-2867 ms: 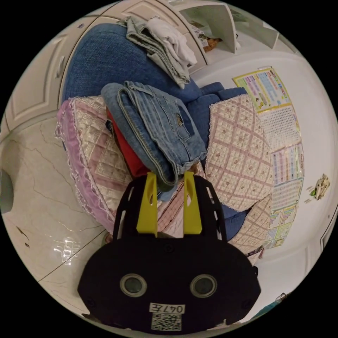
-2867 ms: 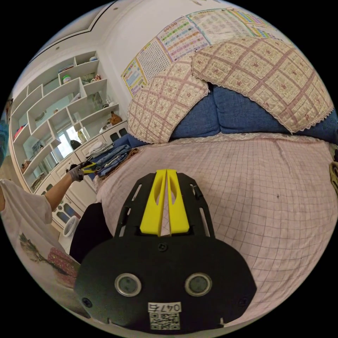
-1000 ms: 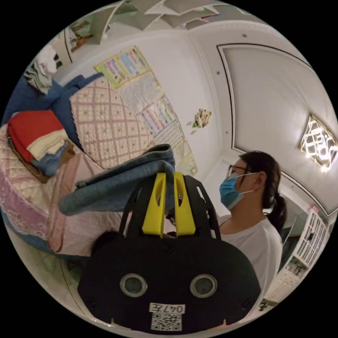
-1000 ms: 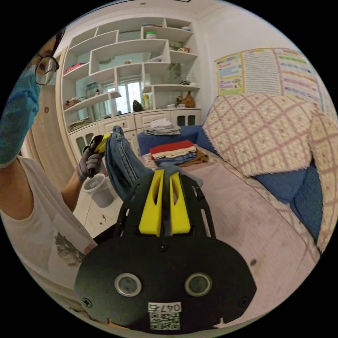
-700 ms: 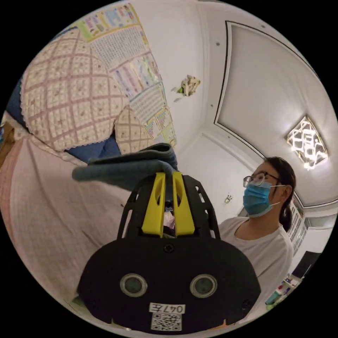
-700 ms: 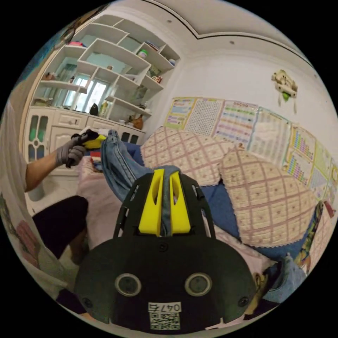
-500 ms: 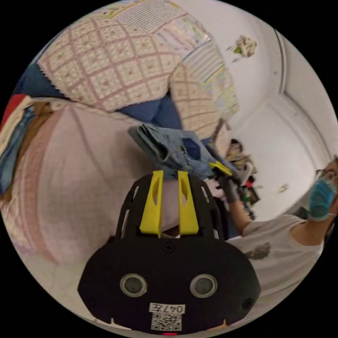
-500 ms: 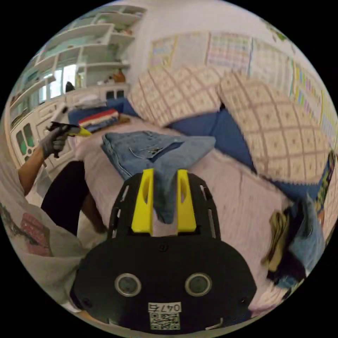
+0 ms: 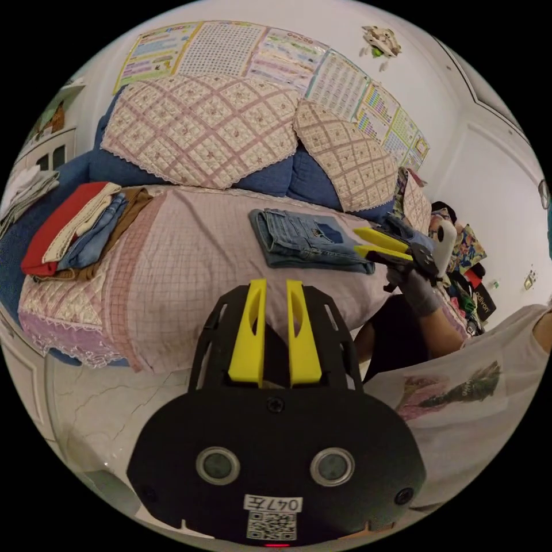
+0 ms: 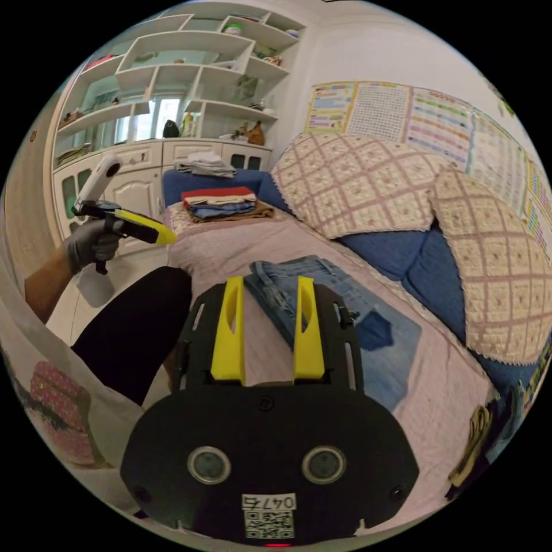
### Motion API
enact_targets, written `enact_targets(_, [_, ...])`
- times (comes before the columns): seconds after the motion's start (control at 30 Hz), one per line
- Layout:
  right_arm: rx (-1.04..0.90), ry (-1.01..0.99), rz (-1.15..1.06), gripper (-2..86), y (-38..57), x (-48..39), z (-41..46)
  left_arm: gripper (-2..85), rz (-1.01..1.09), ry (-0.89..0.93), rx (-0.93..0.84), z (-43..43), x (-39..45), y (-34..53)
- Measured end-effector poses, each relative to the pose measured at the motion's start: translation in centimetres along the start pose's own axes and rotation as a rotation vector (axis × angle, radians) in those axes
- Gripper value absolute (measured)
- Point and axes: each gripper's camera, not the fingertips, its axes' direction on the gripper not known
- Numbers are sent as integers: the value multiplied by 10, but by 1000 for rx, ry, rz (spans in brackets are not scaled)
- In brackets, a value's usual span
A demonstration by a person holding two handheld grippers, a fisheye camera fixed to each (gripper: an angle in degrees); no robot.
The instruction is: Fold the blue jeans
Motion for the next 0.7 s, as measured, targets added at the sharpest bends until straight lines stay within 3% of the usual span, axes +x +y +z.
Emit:
enact_targets(0.4, [-228,84,-144,20,-97,16,28,51,48,41,-52,52,125,-89])
enact_targets(0.53, [-144,83,-69,-1,-122,68,-31,51,38,54,-65,63,149,-117])
enact_targets(0.7, [52,159,223,-6,-132,204,-167,51,50,67,-100,83,190,-162])
